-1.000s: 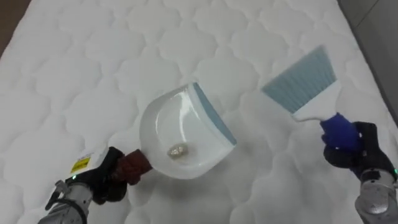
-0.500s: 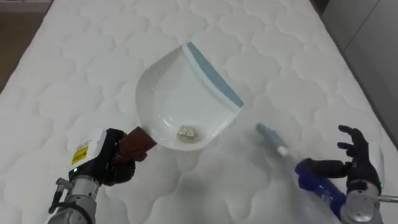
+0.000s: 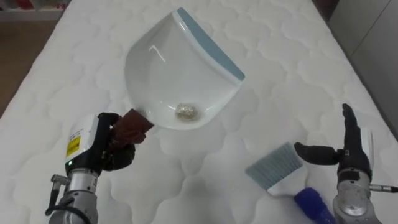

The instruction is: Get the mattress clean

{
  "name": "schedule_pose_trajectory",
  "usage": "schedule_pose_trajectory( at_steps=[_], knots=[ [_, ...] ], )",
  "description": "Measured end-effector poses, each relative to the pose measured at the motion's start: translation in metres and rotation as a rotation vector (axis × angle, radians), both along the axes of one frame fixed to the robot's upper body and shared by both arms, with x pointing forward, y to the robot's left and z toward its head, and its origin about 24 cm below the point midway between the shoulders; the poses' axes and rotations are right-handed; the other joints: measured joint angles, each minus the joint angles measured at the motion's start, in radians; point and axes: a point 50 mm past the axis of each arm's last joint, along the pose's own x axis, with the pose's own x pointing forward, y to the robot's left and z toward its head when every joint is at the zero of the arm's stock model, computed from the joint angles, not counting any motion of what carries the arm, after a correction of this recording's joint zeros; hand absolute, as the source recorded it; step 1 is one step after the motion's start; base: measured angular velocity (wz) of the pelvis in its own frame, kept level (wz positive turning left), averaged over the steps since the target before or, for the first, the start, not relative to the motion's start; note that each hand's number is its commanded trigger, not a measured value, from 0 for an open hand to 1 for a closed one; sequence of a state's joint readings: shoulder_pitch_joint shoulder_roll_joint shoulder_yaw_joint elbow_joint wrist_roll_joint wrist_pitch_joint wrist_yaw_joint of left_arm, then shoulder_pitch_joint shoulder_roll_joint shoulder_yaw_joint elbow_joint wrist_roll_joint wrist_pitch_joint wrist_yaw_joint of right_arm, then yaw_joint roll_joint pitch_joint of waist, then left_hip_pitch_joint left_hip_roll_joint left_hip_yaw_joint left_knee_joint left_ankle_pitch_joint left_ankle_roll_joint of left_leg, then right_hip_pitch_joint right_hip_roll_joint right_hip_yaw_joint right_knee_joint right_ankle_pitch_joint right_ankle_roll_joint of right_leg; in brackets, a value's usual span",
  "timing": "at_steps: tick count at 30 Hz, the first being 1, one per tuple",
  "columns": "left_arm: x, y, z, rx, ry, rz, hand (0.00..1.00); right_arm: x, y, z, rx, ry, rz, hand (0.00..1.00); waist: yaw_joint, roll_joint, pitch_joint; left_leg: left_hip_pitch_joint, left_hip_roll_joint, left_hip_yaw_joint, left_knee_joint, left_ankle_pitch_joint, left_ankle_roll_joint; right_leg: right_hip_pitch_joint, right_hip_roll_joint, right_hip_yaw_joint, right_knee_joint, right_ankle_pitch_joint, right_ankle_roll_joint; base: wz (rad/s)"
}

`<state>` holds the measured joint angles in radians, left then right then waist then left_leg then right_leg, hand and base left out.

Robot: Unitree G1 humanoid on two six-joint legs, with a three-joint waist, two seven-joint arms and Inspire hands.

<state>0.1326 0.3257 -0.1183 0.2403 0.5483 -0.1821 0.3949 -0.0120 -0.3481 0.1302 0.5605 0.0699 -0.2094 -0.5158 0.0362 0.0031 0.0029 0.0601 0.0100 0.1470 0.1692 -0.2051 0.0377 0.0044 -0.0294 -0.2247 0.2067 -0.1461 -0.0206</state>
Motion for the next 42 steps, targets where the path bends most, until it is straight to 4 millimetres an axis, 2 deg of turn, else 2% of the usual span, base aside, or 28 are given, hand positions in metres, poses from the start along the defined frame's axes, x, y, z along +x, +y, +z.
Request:
schedule_pose_trajectory(
  at_steps=[4,5,6,7,11,12,15,16,18,19,21,22,23,24,25,26,27,28,29,30,31,34,39,41,42],
  knots=[
    [-0.001,0.001,0.003,-0.005,-0.030,0.004,1.00,0.001,0.000,0.003,-0.003,-0.023,-0.014,0.00,-0.001,-0.004,0.0000,-0.007,-0.010,-0.065,0.012,0.000,0.000,0.025,-0.001,-0.002,-0.005,-0.011,0.007,0.47],
    [-0.002,0.002,0.003,-0.005,-0.032,0.007,1.00,0.000,0.000,0.003,-0.006,-0.026,-0.019,0.00,-0.004,-0.009,-0.0017,-0.013,-0.017,-0.102,0.019,0.000,0.001,0.036,-0.003,-0.003,-0.005,-0.020,0.009,0.79],
    [-0.003,0.004,0.003,-0.005,-0.030,0.012,1.00,-0.002,0.000,0.003,-0.006,-0.032,-0.021,0.00,-0.002,-0.013,-0.0002,-0.018,-0.022,-0.135,0.026,0.001,0.000,0.047,-0.005,-0.010,-0.008,-0.026,0.011,0.81],
    [-0.004,0.004,0.002,-0.005,-0.027,0.015,1.00,-0.002,0.000,0.004,-0.005,-0.033,-0.020,0.00,0.000,-0.015,-0.0016,-0.024,-0.024,-0.152,0.031,0.001,0.000,0.050,-0.005,-0.016,-0.010,-0.027,0.011,0.73],
    [-0.012,0.008,-0.002,-0.011,-0.014,0.042,1.00,0.001,0.008,0.013,-0.039,-0.082,0.030,0.00,0.046,-0.023,-0.0011,-0.072,-0.027,-0.210,0.057,0.008,-0.008,0.047,-0.001,-0.035,-0.023,-0.027,0.011,0.50],
    [-0.014,0.009,-0.004,-0.011,-0.008,0.048,1.00,0.001,0.010,0.015,-0.062,-0.093,0.046,0.00,0.055,-0.025,-0.0006,-0.090,-0.031,-0.239,0.069,0.011,-0.012,0.046,-0.002,-0.055,-0.024,-0.027,0.010,0.77],
    [-0.021,0.010,-0.009,-0.015,0.017,0.066,1.00,-0.002,0.011,0.014,-0.112,-0.086,0.071,0.00,0.074,-0.029,0.0002,-0.136,-0.042,-0.284,0.105,0.017,-0.016,0.046,-0.003,-0.101,-0.027,-0.028,0.009,0.64],
    [-0.023,0.010,-0.011,-0.020,0.025,0.069,1.00,-0.003,0.011,0.013,-0.125,-0.079,0.077,0.00,0.077,-0.029,0.0002,-0.145,-0.044,-0.289,0.111,0.018,-0.018,0.048,-0.003,-0.113,-0.028,-0.027,0.009,0.80],
    [-0.029,0.009,-0.019,-0.033,0.058,0.083,1.00,-0.011,0.011,0.008,-0.155,-0.056,0.085,0.00,0.072,-0.029,0.0004,-0.191,-0.053,-0.281,0.141,0.030,-0.019,0.062,-0.006,-0.171,-0.039,-0.028,0.008,1.09],
    [-0.030,0.009,-0.021,-0.036,0.066,0.086,1.00,-0.013,0.011,0.007,-0.163,-0.050,0.086,0.00,0.069,-0.029,0.0004,-0.204,-0.048,-0.255,0.142,0.039,-0.018,0.064,-0.010,-0.187,-0.039,-0.029,0.006,1.36],
    [-0.031,0.008,-0.025,-0.045,0.085,0.094,1.00,-0.018,0.013,0.003,-0.159,-0.042,0.076,0.00,0.047,-0.030,0.0064,-0.255,0.014,-0.016,0.144,0.079,0.001,0.060,-0.036,-0.264,-0.039,-0.048,0.003,1.43],
    [-0.032,0.008,-0.027,-0.046,0.090,0.095,1.00,-0.019,0.014,0.001,-0.156,-0.038,0.074,0.00,0.041,-0.032,0.0078,-0.258,0.027,0.040,0.152,0.085,0.006,0.049,-0.045,-0.296,-0.036,-0.057,0.004,1.25],
    [-0.033,0.008,-0.029,-0.052,0.102,0.099,1.00,-0.024,0.017,-0.003,-0.161,-0.019,0.082,0.00,0.039,-0.033,0.0108,-0.276,0.070,0.129,0.209,0.069,0.015,0.052,-0.057,-0.380,-0.030,-0.065,0.005,0.94],
    [-0.036,0.009,-0.035,-0.071,0.128,0.117,1.00,-0.026,0.021,-0.009,-0.172,0.009,0.106,0.00,0.045,-0.027,0.0128,-0.276,0.125,0.181,0.299,0.010,-0.004,0.067,-0.073,-0.464,-0.013,-0.074,0.020,0.84],
    [-0.038,0.009,-0.039,-0.082,0.143,0.127,1.00,-0.027,0.022,-0.011,-0.173,0.019,0.118,0.00,0.046,-0.015,0.0094,-0.275,0.154,0.196,0.338,-0.018,-0.025,0.072,-0.078,-0.498,-0.001,-0.080,0.029,0.71],
    [-0.039,0.008,-0.042,-0.094,0.161,0.131,1.00,-0.026,0.024,-0.011,-0.171,0.024,0.133,0.00,0.044,0.005,0.0149,-0.288,0.184,0.203,0.360,-0.049,-0.044,0.085,-0.091,-0.552,0.037,-0.093,0.045,0.78],
    [-0.039,0.007,-0.043,-0.095,0.169,0.124,1.00,-0.025,0.025,-0.011,-0.164,0.024,0.137,0.00,0.039,0.004,0.0258,-0.302,0.159,0.178,0.344,-0.049,-0.022,0.075,-0.103,-0.559,0.074,-0.102,0.056,1.19],
    [-0.039,0.006,-0.044,-0.098,0.176,0.117,1.00,-0.025,0.028,-0.012,-0.155,0.025,0.140,0.00,0.018,-0.009,0.0255,-0.312,0.116,0.141,0.311,-0.028,0.009,0.057,-0.110,-0.537,0.086,-0.105,0.068,1.11],
    [-0.039,0.005,-0.044,-0.101,0.178,0.115,1.00,-0.025,0.028,-0.013,-0.154,0.025,0.141,0.00,0.012,-0.012,0.0251,-0.313,0.101,0.135,0.295,-0.017,0.017,0.050,-0.111,-0.513,0.085,-0.104,0.070,1.00],
    [-0.040,0.004,-0.045,-0.105,0.183,0.115,1.00,-0.027,0.027,-0.014,-0.152,0.029,0.143,0.00,0.014,-0.018,0.0230,-0.305,0.071,0.120,0.266,-0.001,0.027,0.046,-0.116,-0.470,0.084,-0.104,0.073,0.67],
    [-0.040,0.005,-0.046,-0.102,0.187,0.116,1.00,-0.029,0.026,-0.016,-0.151,0.039,0.142,0.00,0.023,-0.020,0.0213,-0.291,0.047,0.107,0.245,0.008,0.034,0.052,-0.124,-0.450,0.086,-0.107,0.079,0.53],
    [-0.039,0.007,-0.044,-0.095,0.173,0.122,1.00,-0.030,0.027,-0.019,-0.147,0.049,0.144,0.00,0.034,-0.028,0.0142,-0.283,0.007,0.066,0.230,0.018,0.048,0.064,-0.143,-0.442,0.105,-0.117,0.094,0.54],
    [-0.033,0.007,-0.040,-0.082,0.142,0.120,1.00,-0.028,0.029,-0.018,-0.145,0.043,0.147,0.00,0.081,-0.035,0.0078,-0.313,-0.021,0.013,0.256,0.014,0.063,0.067,-0.157,-0.460,0.131,-0.122,0.103,0.35],
    [-0.031,0.007,-0.038,-0.083,0.125,0.125,1.00,-0.027,0.031,-0.018,-0.136,0.042,0.151,0.00,0.090,-0.036,0.0076,-0.320,-0.025,0.001,0.270,0.011,0.071,0.070,-0.159,-0.460,0.147,-0.122,0.103,0.29],
    [-0.031,0.006,-0.037,-0.084,0.119,0.121,1.00,-0.026,0.034,-0.019,-0.130,0.045,0.162,0.00,0.106,-0.036,0.0076,-0.320,-0.026,-0.006,0.279,0.005,0.075,0.071,-0.162,-0.460,0.159,-0.122,0.103,0.16]
  ],
)
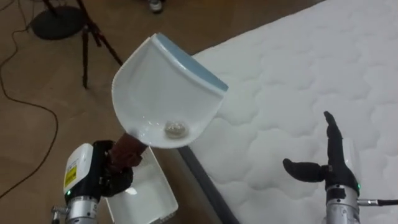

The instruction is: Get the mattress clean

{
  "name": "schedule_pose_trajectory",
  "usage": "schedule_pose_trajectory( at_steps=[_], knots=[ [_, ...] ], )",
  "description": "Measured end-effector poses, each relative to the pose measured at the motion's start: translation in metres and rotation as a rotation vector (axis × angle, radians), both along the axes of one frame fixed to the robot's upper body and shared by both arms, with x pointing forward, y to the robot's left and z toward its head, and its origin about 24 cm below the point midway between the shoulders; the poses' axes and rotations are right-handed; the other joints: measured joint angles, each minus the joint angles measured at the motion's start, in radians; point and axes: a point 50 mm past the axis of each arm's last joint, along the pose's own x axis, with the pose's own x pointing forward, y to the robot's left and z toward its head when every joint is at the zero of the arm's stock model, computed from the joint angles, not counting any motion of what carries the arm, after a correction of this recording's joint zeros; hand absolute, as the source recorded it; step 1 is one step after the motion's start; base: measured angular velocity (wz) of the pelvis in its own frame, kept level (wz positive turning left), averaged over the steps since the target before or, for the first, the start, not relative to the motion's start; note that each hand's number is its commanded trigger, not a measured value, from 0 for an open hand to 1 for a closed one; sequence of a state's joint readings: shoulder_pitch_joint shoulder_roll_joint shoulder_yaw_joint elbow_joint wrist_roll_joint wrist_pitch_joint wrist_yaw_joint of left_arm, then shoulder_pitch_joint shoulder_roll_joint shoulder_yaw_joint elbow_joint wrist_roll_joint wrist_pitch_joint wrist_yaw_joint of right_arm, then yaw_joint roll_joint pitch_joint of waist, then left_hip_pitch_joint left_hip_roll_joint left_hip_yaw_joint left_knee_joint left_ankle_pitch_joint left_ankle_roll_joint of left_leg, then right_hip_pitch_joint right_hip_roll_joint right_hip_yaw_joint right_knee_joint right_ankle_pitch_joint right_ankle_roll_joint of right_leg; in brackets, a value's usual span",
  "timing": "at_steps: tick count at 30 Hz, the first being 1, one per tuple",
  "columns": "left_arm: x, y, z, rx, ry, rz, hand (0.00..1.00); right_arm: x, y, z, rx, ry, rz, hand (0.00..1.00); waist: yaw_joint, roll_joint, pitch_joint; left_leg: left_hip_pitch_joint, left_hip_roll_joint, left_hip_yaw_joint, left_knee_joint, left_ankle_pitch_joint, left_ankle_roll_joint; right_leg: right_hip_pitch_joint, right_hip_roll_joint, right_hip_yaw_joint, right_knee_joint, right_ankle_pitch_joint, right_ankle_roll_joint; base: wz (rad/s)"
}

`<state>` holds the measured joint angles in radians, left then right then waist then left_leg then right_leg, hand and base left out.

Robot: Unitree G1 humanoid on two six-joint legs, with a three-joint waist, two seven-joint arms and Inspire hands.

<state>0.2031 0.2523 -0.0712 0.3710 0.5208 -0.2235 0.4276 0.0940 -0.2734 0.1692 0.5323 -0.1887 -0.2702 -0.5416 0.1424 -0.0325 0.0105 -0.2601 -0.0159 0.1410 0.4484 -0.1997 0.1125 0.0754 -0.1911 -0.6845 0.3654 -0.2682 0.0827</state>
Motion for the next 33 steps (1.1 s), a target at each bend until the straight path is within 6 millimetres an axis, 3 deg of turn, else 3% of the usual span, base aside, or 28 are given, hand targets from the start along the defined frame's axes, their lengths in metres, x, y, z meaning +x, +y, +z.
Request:
schedule_pose_trajectory(
  at_steps=[4,5,6,7,8,9,10,11,12,13,14,15,16,17,18,19,20,21,22,23,24,25,28,33],
  knots=[
    [0.003,-0.002,0.005,-0.005,-0.030,-0.017,1.00,0.005,0.005,-0.001,-0.001,0.014,0.037,0.00,0.013,0.000,0.0007,-0.015,-0.021,-0.056,0.024,-0.016,0.009,-0.029,-0.029,0.014,0.097,0.000,0.000,0.32],
    [0.004,-0.003,0.006,-0.007,-0.037,-0.021,1.00,0.006,0.003,-0.001,-0.006,0.018,0.037,0.00,0.031,0.000,0.0010,-0.017,-0.048,-0.104,0.031,-0.018,0.017,-0.054,-0.036,0.059,0.140,0.000,-0.003,0.07],
    [0.004,-0.001,0.006,-0.004,-0.037,-0.018,1.00,0.009,0.004,-0.003,-0.008,0.027,0.041,0.00,0.042,0.000,0.0020,-0.011,-0.080,-0.176,0.033,-0.017,0.024,-0.066,-0.028,0.104,0.173,0.009,-0.018,0.04],
    [0.004,0.000,0.007,0.000,-0.038,-0.014,1.00,0.009,0.004,-0.004,-0.010,0.034,0.047,0.00,0.042,0.000,0.0022,-0.005,-0.095,-0.216,0.032,-0.015,0.028,-0.071,-0.013,0.123,0.187,0.015,-0.030,0.15],
    [0.004,0.003,0.008,0.008,-0.041,-0.006,1.00,0.008,0.006,-0.006,-0.006,0.044,0.051,0.00,0.040,0.002,0.0035,0.012,-0.117,-0.302,0.020,-0.005,0.030,-0.088,0.028,0.175,0.212,0.007,-0.048,0.35],
    [0.003,0.006,0.008,0.015,-0.041,0.005,1.00,0.007,0.008,-0.008,-0.005,0.055,0.057,0.00,0.032,0.004,0.0048,0.047,-0.137,-0.405,-0.027,0.027,0.020,-0.105,0.086,0.220,0.210,-0.005,-0.063,0.64],
    [0.002,0.009,0.008,0.019,-0.039,0.018,1.00,0.006,0.009,-0.010,-0.017,0.066,0.065,0.00,0.003,0.005,0.0055,0.095,-0.158,-0.547,-0.100,0.069,-0.008,-0.121,0.149,0.260,0.169,-0.003,-0.077,0.70],
    [0.002,0.010,0.007,0.020,-0.037,0.021,1.00,0.007,0.010,-0.010,-0.029,0.068,0.073,0.00,-0.015,0.006,0.0052,0.125,-0.163,-0.632,-0.146,0.097,-0.041,-0.133,0.187,0.286,0.135,0.003,-0.088,1.00],
    [0.001,0.012,0.005,0.023,-0.026,0.027,1.00,0.007,0.013,-0.010,-0.037,0.069,0.085,0.00,-0.068,-0.009,-0.0027,0.180,-0.163,-0.799,-0.259,0.156,-0.145,-0.165,0.243,0.353,0.047,0.029,-0.127,1.06],
    [0.003,0.013,0.006,0.021,-0.032,0.031,1.00,0.011,0.015,-0.006,-0.041,0.050,0.091,0.00,-0.112,-0.030,-0.0002,0.161,-0.145,-0.744,-0.247,0.136,-0.124,-0.170,0.245,0.370,0.011,0.049,-0.129,1.68],
    [0.007,0.016,0.008,0.022,-0.040,0.020,1.00,0.017,0.015,0.004,-0.063,-0.003,0.083,0.00,-0.162,-0.021,0.0235,0.056,-0.021,-0.410,-0.066,0.052,-0.071,-0.183,0.234,0.408,-0.008,0.056,-0.087,1.28],
    [0.010,0.011,0.006,0.021,-0.026,-0.015,1.00,0.018,0.014,0.008,-0.065,-0.029,0.051,0.00,-0.147,-0.024,0.0239,0.019,-0.059,-0.433,0.031,-0.009,-0.013,-0.205,0.206,0.478,-0.019,0.051,-0.052,0.90],
    [0.005,0.005,0.000,0.020,0.015,-0.037,1.00,0.017,0.018,0.008,-0.053,-0.030,0.051,0.00,-0.145,-0.014,0.0217,0.022,-0.099,-0.563,0.054,-0.013,-0.019,-0.211,0.235,0.540,-0.057,0.070,-0.053,0.22],
    [0.001,0.001,-0.004,0.013,0.037,-0.049,1.00,0.015,0.019,0.008,-0.056,-0.032,0.056,0.00,-0.151,0.006,0.0203,0.026,-0.108,-0.617,0.048,-0.010,-0.026,-0.205,0.250,0.557,-0.096,0.089,-0.061,0.70],
    [-0.003,-0.008,-0.008,0.007,0.060,-0.085,1.00,0.009,0.017,0.005,-0.064,-0.026,0.051,0.00,-0.169,0.017,0.0154,0.034,-0.135,-0.686,0.023,0.006,-0.042,-0.188,0.262,0.571,-0.164,0.137,-0.061,1.12],
    [-0.003,-0.011,-0.008,0.021,0.070,-0.118,1.00,0.002,0.015,0.001,-0.071,-0.003,0.037,0.00,-0.157,0.004,0.0094,0.027,-0.172,-0.667,0.006,0.013,-0.040,-0.172,0.234,0.576,-0.163,0.218,-0.069,1.09],
    [-0.003,-0.011,-0.009,0.027,0.074,-0.120,1.00,0.000,0.014,0.000,-0.075,0.006,0.037,0.00,-0.148,-0.004,0.0060,0.020,-0.179,-0.619,0.005,0.012,-0.040,-0.158,0.213,0.573,-0.166,0.192,-0.078,0.63],
    [-0.003,-0.011,-0.009,0.029,0.078,-0.114,1.00,0.000,0.013,-0.001,-0.085,0.010,0.036,0.00,-0.131,0.013,0.0062,0.001,-0.164,-0.530,0.019,0.006,-0.029,-0.148,0.198,0.544,-0.167,0.158,-0.084,0.61],
    [-0.003,-0.009,-0.009,0.034,0.081,-0.111,1.00,-0.002,0.012,-0.003,-0.085,0.021,0.032,0.00,-0.132,0.033,0.0000,-0.012,-0.149,-0.493,0.018,0.007,-0.029,-0.144,0.193,0.511,-0.163,0.153,-0.085,0.71],
    [-0.002,-0.007,-0.007,0.039,0.074,-0.112,1.00,-0.003,0.011,-0.004,-0.080,0.027,0.028,0.00,-0.132,0.033,-0.0004,-0.017,-0.140,-0.463,0.016,0.008,-0.029,-0.141,0.188,0.501,-0.158,0.139,-0.087,0.96],
    [-0.001,-0.005,-0.005,0.042,0.065,-0.105,1.00,-0.005,0.010,-0.005,-0.065,0.035,0.017,0.00,-0.124,0.033,-0.0009,-0.023,-0.115,-0.400,0.017,0.008,-0.030,-0.140,0.183,0.486,-0.135,0.116,-0.089,0.81],
    [0.000,-0.003,-0.004,0.044,0.062,-0.095,1.00,-0.006,0.009,-0.006,-0.064,0.040,0.019,0.00,-0.109,0.026,-0.0021,-0.023,-0.110,-0.380,0.018,0.008,-0.034,-0.147,0.178,0.486,-0.107,0.091,-0.089,0.67],
    [-0.001,0.000,-0.004,0.056,0.065,-0.089,1.00,-0.006,0.006,-0.004,-0.073,0.044,0.036,0.00,-0.077,0.015,-0.0003,-0.017,-0.116,-0.381,0.018,0.011,-0.039,-0.148,0.165,0.454,-0.084,0.061,-0.085,0.40],
    [-0.003,0.003,-0.008,0.061,0.088,-0.073,1.00,-0.008,0.005,-0.007,-0.068,0.054,0.049,0.00,-0.069,0.011,0.0046,-0.026,-0.128,-0.400,0.035,0.006,-0.038,-0.166,0.164,0.438,-0.040,0.042,-0.086,0.14]
  ],
)
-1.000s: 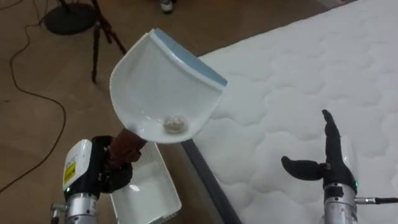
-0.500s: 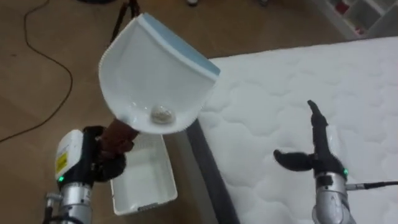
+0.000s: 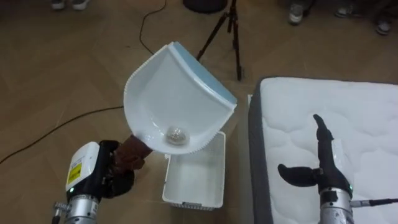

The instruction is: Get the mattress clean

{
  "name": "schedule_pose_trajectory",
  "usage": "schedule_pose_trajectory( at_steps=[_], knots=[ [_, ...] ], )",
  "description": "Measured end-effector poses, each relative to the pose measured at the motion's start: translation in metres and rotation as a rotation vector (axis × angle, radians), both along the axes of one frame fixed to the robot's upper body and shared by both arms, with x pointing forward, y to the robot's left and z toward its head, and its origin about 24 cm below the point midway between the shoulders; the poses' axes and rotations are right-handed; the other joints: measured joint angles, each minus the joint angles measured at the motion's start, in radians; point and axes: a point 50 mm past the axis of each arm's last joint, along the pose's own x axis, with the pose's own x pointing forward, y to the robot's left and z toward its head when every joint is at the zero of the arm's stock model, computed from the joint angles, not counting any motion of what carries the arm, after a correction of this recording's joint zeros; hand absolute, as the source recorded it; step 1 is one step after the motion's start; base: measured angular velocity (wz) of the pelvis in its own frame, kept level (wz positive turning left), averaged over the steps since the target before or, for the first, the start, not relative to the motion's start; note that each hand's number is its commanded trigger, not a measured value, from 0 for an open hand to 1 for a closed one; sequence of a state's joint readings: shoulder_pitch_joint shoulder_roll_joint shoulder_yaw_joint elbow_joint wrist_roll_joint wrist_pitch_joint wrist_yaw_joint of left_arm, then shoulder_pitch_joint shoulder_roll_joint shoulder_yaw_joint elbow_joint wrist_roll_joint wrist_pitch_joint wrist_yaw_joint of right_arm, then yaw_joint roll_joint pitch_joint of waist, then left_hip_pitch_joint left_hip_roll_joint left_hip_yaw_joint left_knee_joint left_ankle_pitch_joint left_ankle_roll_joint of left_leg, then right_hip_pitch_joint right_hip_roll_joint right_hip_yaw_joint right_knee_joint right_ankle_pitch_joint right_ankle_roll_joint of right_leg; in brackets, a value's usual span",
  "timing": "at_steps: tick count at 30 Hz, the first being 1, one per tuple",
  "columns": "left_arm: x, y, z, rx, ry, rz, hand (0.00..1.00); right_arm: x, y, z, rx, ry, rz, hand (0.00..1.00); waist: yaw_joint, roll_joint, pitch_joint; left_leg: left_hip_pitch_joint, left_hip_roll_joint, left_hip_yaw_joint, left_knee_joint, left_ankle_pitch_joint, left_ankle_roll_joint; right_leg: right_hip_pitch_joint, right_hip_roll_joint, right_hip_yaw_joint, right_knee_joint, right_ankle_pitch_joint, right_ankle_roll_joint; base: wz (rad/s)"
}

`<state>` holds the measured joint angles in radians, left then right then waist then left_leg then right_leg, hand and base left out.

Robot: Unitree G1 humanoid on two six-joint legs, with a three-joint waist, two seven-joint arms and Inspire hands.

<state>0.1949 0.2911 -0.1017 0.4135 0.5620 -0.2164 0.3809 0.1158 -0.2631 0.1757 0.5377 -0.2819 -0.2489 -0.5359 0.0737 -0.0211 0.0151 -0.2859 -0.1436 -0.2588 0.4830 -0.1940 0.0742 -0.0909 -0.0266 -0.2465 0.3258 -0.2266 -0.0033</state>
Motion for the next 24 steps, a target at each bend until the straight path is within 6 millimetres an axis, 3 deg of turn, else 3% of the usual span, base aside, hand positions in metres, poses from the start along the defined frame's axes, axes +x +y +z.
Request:
schedule_pose_trajectory(
  at_steps=[5,13,15,17,20,24],
  knots=[
    [0.001,-0.001,-0.002,-0.004,0.006,0.003,1.00,-0.007,-0.003,-0.009,0.006,0.070,0.015,0.00,-0.013,0.014,0.0102,-0.014,-0.001,-0.006,0.002,-0.003,-0.003,-0.002,0.002,0.000,0.001,-0.004,-0.004,0.04],
    [-0.002,0.004,-0.010,0.002,0.083,0.005,1.00,-0.014,-0.008,-0.015,-0.006,0.115,0.019,0.00,-0.046,0.029,0.0046,-0.010,-0.003,0.023,-0.031,0.006,-0.002,-0.014,-0.016,-0.002,0.005,-0.013,-0.002,0.00],
    [0.003,0.003,-0.008,-0.005,0.089,-0.015,1.00,-0.014,-0.010,-0.015,-0.013,0.115,0.019,0.00,-0.069,0.031,0.0038,-0.018,0.011,0.095,-0.033,0.005,0.005,-0.021,-0.030,-0.007,0.031,-0.032,0.003,0.17],
    [0.012,0.004,-0.005,0.001,0.088,-0.029,1.00,-0.010,-0.011,-0.012,-0.020,0.104,0.022,0.00,-0.066,0.033,0.0034,-0.032,0.028,0.168,-0.023,-0.001,0.017,-0.056,-0.045,0.000,0.089,-0.053,0.005,-0.02],
    [0.024,0.014,-0.004,0.036,0.114,-0.041,1.00,-0.002,-0.009,-0.008,-0.031,0.083,0.041,0.00,-0.067,0.047,0.0037,-0.050,0.028,0.187,-0.016,-0.004,0.023,-0.103,-0.057,0.009,0.141,-0.060,0.010,-0.19],
    [0.033,0.031,0.007,0.116,0.133,-0.088,1.00,-0.004,-0.012,-0.010,-0.040,0.098,0.037,0.00,-0.081,0.075,0.0128,-0.056,0.022,0.186,-0.015,-0.002,0.026,-0.118,-0.058,0.026,0.144,-0.061,0.011,-0.03]
  ],
)
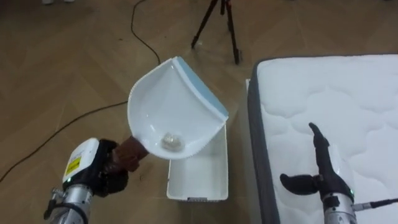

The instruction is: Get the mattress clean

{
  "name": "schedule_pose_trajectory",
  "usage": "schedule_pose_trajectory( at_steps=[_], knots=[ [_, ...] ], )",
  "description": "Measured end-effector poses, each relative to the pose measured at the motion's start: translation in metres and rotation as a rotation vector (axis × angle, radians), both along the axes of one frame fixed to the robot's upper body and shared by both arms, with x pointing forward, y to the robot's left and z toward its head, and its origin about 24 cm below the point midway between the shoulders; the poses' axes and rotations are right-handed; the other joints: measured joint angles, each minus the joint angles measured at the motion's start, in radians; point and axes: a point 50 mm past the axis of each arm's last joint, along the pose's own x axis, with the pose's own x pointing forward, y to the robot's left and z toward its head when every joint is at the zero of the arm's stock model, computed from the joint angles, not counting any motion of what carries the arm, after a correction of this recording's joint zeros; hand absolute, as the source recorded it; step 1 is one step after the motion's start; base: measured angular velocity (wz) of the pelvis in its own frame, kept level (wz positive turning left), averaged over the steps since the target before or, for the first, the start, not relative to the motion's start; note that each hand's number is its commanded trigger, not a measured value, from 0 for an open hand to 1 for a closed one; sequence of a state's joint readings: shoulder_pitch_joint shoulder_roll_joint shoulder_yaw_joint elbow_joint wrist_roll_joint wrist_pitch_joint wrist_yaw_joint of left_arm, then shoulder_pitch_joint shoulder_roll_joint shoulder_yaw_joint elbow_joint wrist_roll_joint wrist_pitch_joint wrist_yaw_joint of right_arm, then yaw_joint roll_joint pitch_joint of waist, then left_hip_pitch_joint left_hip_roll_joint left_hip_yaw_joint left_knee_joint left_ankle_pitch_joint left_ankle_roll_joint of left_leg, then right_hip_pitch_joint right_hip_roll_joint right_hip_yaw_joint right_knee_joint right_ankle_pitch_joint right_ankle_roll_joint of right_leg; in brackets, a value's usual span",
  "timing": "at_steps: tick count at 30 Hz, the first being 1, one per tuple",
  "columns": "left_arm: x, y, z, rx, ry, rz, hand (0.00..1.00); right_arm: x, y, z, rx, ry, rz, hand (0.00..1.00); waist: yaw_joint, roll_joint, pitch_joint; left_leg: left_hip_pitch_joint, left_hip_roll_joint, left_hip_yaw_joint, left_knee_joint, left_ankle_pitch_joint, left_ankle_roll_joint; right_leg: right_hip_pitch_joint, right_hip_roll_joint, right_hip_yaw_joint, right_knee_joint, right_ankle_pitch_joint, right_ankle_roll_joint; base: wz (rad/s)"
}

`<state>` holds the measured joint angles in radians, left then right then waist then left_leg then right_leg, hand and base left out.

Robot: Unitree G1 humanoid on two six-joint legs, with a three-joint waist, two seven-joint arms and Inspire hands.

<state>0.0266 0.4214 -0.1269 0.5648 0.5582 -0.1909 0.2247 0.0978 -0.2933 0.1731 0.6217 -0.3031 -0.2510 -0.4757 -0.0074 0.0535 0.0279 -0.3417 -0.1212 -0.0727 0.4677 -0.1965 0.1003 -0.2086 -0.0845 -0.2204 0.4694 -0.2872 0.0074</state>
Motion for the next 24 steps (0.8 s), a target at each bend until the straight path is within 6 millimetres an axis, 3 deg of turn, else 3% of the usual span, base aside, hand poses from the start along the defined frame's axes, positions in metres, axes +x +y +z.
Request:
schedule_pose_trajectory(
  at_steps=[2,5,10,13,15,21,24],
  knots=[
    [0.003,0.009,0.003,0.031,0.013,-0.001,1.00,0.001,-0.003,0.002,-0.031,0.000,0.018,0.00,-0.006,0.025,-0.0067,-0.019,-0.003,0.002,-0.001,0.003,0.005,-0.023,-0.002,0.013,0.007,0.000,0.001,-0.04],
    [0.007,0.022,0.011,0.083,0.058,-0.024,1.00,0.002,-0.015,0.006,-0.095,0.006,0.036,0.00,-0.024,0.068,-0.0073,-0.049,-0.014,0.013,-0.004,0.016,0.014,-0.075,-0.023,0.025,0.060,-0.012,0.012,0.01],
    [0.019,0.035,0.018,0.144,0.134,-0.039,1.00,0.006,-0.026,0.011,-0.141,0.019,0.059,0.00,-0.048,0.120,-0.0010,-0.089,-0.035,0.030,-0.003,0.027,0.016,-0.152,-0.057,0.026,0.145,-0.036,0.013,0.01],
    [0.015,0.046,0.015,0.161,0.215,-0.021,1.00,0.012,-0.028,0.016,-0.162,0.006,0.070,0.00,-0.071,0.144,0.0010,-0.136,-0.037,0.058,0.007,0.028,0.017,-0.213,-0.073,0.026,0.177,-0.052,0.009,-0.19],
    [0.017,0.052,0.015,0.183,0.255,-0.022,1.00,0.012,-0.030,0.017,-0.172,0.008,0.074,0.00,-0.079,0.155,0.0063,-0.155,-0.037,0.070,0.014,0.029,0.017,-0.239,-0.080,0.027,0.193,-0.060,0.001,-0.12],
    [0.023,0.061,0.018,0.269,0.353,-0.058,1.00,0.018,-0.032,0.025,-0.215,-0.028,0.097,0.00,-0.112,0.190,0.0159,-0.184,-0.049,0.101,0.013,0.037,0.016,-0.303,-0.091,0.070,0.243,-0.082,0.002,-0.07],
    [0.027,0.065,0.020,0.298,0.378,-0.058,1.00,0.022,-0.030,0.028,-0.227,-0.047,0.104,0.00,-0.127,0.215,0.0166,-0.196,-0.049,0.112,0.011,0.039,0.016,-0.326,-0.090,0.089,0.256,-0.085,0.001,-0.08]
  ],
)
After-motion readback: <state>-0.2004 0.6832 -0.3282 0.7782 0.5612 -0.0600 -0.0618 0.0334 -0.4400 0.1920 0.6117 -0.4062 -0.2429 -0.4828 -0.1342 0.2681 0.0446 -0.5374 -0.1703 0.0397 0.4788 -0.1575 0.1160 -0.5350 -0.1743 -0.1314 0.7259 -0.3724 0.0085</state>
